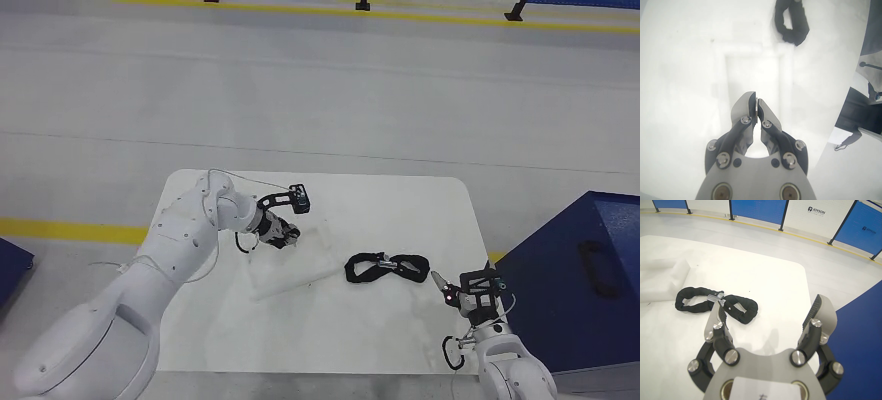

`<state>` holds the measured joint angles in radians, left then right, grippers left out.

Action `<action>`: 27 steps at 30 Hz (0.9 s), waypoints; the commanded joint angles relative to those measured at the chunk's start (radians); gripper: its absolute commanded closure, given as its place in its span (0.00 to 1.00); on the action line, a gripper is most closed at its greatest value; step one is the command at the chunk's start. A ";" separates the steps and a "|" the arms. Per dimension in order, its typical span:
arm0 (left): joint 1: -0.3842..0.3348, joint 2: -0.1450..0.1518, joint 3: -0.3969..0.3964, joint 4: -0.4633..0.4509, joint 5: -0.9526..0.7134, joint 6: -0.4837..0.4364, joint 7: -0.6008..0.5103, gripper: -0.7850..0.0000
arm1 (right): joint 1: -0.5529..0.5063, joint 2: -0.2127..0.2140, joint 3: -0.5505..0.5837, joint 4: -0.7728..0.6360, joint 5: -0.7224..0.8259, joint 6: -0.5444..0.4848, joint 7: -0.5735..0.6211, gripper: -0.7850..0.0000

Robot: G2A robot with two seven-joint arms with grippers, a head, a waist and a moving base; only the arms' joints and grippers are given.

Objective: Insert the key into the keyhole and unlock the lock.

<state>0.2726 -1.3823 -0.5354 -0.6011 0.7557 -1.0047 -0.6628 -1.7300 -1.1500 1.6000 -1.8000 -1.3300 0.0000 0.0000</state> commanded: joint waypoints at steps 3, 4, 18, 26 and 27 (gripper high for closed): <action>0.082 0.077 -0.090 -0.179 0.035 0.010 0.088 1.00 | 0.000 0.000 0.000 0.000 0.000 0.000 0.000 0.00; 0.113 0.100 -0.121 -0.234 0.044 0.018 0.104 1.00 | 0.000 0.000 0.000 0.000 0.000 0.000 0.000 0.00; 0.317 0.211 -0.309 -0.533 0.057 0.009 0.141 1.00 | 0.000 0.000 0.000 0.000 0.000 0.000 0.000 0.00; 0.317 0.211 -0.309 -0.533 0.057 0.009 0.141 1.00 | 0.027 0.013 0.064 -0.038 0.177 -0.246 0.189 0.00; 0.317 0.211 -0.309 -0.533 0.057 0.009 0.141 1.00 | 0.056 0.019 0.094 -0.041 0.204 -0.293 0.249 0.00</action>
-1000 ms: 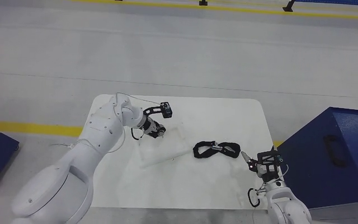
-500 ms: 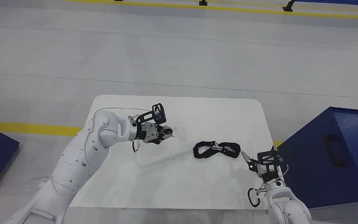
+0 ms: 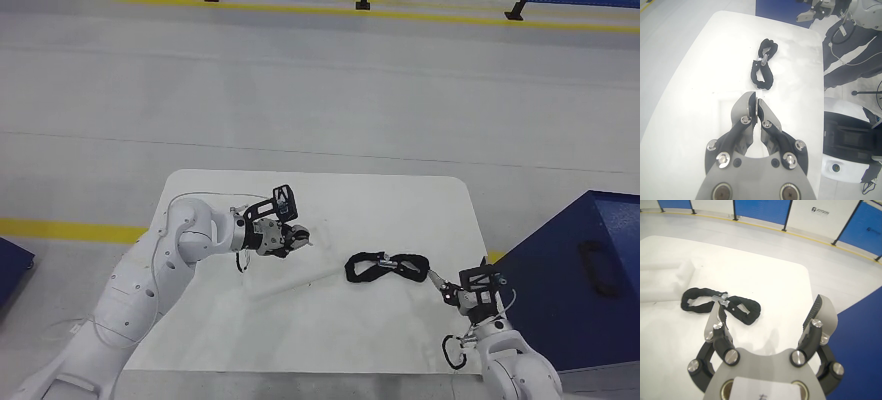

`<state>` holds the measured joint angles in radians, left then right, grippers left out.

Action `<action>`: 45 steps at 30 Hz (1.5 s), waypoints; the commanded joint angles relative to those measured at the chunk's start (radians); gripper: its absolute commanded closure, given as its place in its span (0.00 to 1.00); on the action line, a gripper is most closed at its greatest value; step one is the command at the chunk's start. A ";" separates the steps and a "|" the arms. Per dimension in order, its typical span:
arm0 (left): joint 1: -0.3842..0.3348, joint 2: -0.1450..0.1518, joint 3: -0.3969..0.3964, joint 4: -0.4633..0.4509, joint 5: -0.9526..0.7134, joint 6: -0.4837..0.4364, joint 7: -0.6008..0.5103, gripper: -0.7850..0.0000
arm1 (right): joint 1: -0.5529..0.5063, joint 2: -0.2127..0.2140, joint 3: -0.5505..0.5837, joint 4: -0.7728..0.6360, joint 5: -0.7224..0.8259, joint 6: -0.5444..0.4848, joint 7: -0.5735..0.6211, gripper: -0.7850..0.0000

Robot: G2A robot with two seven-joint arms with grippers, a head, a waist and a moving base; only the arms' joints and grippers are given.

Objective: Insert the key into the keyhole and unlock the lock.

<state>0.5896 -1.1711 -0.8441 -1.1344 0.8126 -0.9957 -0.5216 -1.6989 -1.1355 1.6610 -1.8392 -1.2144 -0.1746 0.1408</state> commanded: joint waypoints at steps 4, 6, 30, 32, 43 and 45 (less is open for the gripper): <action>0.000 0.000 0.000 0.000 0.000 0.000 0.000 1.00 | 0.186 0.024 0.031 0.108 0.153 -0.356 0.282 0.00; 0.000 0.000 0.000 0.000 0.000 0.000 0.000 1.00 | 0.300 0.032 0.012 0.210 0.215 -0.470 0.373 0.00; 0.000 0.000 0.000 0.000 0.000 0.000 0.000 1.00 | 0.448 0.081 -0.220 0.326 -0.695 -0.617 -0.036 0.00; 0.000 0.000 0.000 0.000 0.000 0.000 0.000 1.00 | 0.479 0.086 -0.247 0.404 -0.763 -0.618 -0.119 0.00; 0.000 0.000 0.000 0.000 0.000 0.000 0.000 1.00 | 0.694 0.051 -0.354 0.775 -0.536 -0.745 -0.165 0.58; 0.000 0.000 0.000 0.000 0.000 0.000 0.000 1.00 | 0.721 0.043 -0.378 0.788 -0.523 -0.729 -0.134 0.52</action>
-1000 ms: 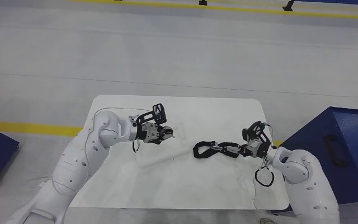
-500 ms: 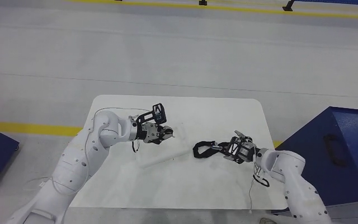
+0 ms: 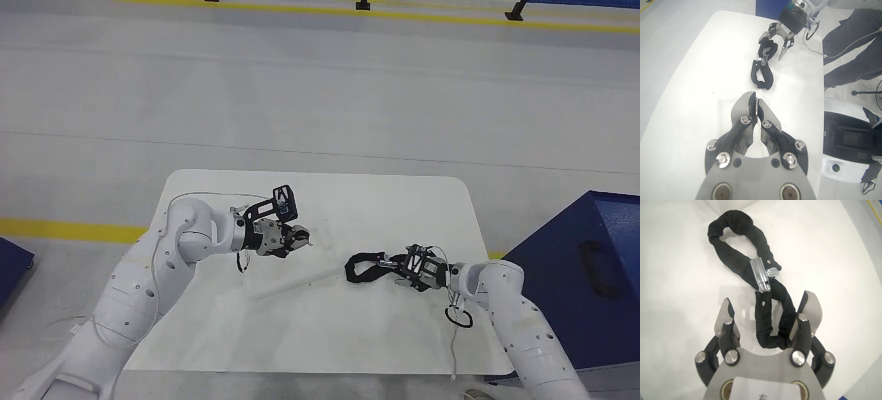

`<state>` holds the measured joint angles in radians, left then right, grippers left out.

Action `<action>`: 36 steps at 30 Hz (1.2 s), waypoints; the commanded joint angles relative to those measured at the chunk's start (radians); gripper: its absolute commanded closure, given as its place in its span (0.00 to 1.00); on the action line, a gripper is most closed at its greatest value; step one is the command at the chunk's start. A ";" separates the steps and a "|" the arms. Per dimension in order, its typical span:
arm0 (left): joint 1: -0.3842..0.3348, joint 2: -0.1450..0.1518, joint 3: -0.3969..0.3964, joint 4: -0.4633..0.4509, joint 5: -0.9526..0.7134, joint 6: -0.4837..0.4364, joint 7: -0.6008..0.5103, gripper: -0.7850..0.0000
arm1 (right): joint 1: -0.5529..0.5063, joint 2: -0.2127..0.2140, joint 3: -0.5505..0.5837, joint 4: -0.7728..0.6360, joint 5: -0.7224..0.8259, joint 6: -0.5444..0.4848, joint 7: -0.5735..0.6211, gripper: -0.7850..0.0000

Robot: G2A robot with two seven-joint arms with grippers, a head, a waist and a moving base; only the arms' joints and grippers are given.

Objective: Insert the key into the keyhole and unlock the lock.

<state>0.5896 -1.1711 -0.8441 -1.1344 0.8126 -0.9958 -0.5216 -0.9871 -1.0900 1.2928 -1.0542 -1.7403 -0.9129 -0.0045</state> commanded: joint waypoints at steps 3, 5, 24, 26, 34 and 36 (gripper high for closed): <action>0.000 0.000 0.000 0.000 0.000 0.000 0.000 1.00 | 0.024 -0.009 -0.031 0.011 0.018 0.026 0.036 0.52; 0.000 0.000 0.000 0.000 0.000 0.000 0.000 1.00 | 0.025 -0.013 -0.045 0.008 0.029 0.030 0.048 0.53; 0.000 0.000 0.000 0.000 0.000 0.000 0.000 1.00 | -0.019 -0.002 -0.054 -0.105 0.103 -0.015 0.100 0.53; 0.000 0.000 0.000 0.000 0.000 0.000 0.000 1.00 | -0.033 0.002 -0.052 -0.126 0.100 -0.023 0.105 0.54; 0.000 0.000 0.000 0.000 0.000 0.000 0.000 1.00 | -0.025 -0.005 -0.087 -0.101 0.126 0.003 0.194 0.57; 0.000 0.000 0.000 0.000 0.000 0.000 0.000 1.00 | -0.014 -0.009 -0.097 -0.087 0.140 0.010 0.207 0.58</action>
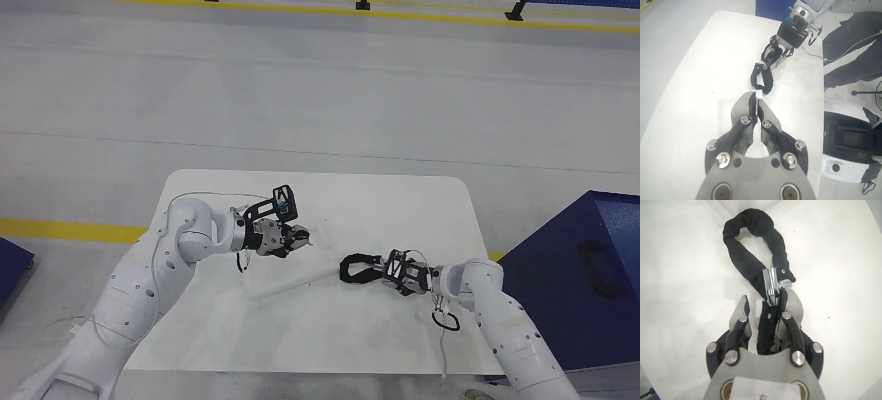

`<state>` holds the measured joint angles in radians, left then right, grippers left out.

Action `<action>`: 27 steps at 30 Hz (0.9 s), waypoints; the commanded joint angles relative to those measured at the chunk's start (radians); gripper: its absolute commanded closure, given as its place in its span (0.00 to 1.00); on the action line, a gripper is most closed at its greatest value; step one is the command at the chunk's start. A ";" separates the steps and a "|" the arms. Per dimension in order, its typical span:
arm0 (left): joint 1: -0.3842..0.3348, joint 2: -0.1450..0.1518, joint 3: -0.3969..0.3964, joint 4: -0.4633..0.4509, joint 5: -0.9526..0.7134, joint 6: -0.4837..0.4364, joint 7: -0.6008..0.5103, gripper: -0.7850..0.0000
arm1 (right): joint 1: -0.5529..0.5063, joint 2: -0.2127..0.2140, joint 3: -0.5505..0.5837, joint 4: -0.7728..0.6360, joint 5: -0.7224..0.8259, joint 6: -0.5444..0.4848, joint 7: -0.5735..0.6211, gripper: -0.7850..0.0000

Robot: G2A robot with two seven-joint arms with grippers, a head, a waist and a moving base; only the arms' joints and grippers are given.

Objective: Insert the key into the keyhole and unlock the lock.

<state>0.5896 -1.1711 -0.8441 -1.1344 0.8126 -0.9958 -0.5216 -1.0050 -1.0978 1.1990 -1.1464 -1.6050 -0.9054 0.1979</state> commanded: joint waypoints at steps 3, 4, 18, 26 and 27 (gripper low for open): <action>0.000 0.000 0.000 0.000 0.000 0.000 0.000 1.00 | 0.019 -0.005 -0.015 0.022 0.021 0.012 0.012 0.58; 0.000 0.000 0.000 0.000 0.000 0.000 0.000 1.00 | 0.022 -0.006 -0.018 0.027 0.026 0.014 0.012 0.58; 0.000 0.000 0.000 0.000 0.000 0.000 0.000 1.00 | 0.077 -0.023 -0.065 0.103 0.107 0.035 0.106 1.00; 0.000 0.000 0.000 0.000 0.000 0.000 0.000 1.00 | 0.106 -0.028 -0.053 0.188 0.263 -0.042 0.130 1.00; 0.000 0.000 0.000 0.000 0.000 0.000 0.000 1.00 | 0.115 -0.028 -0.045 0.215 0.310 -0.074 0.137 1.00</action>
<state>0.5896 -1.1711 -0.8441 -1.1344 0.8126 -0.9958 -0.5216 -0.8969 -1.1259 1.1472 -0.9543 -1.3409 -0.9511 0.3304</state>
